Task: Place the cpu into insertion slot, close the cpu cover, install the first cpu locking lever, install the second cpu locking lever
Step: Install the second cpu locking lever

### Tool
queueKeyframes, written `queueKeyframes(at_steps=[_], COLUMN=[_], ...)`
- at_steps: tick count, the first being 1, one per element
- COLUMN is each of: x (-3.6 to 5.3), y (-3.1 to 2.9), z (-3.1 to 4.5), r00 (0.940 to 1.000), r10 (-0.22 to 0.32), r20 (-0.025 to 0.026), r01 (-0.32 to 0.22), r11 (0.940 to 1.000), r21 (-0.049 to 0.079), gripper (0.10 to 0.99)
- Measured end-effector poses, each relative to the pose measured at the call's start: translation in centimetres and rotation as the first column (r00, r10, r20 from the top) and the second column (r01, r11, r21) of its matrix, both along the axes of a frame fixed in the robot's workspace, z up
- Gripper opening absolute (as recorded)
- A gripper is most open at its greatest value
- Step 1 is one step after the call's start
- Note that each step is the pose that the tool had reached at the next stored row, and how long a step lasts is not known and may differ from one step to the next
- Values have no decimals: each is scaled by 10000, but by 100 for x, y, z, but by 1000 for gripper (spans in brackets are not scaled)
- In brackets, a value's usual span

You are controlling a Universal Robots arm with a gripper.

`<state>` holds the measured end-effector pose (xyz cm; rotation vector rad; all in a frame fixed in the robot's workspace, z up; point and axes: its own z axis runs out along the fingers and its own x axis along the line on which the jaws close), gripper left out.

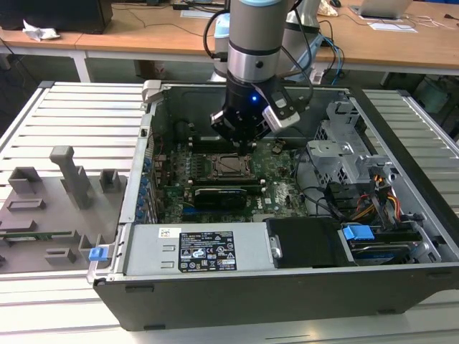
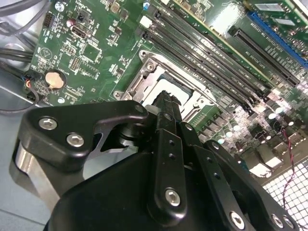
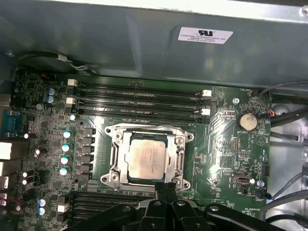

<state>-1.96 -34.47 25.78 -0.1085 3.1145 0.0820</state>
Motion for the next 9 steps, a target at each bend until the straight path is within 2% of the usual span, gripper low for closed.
queueKeyframes(at_steps=[7, 9], x=[0, 0], y=[-70, -81], z=[-1, -6], r00=[10000, 10000], r10=[0, 0], r20=[-2, -21], r01=[0, 0], r11=[10000, 10000], r21=[0, 5], gripper=[106, 106])
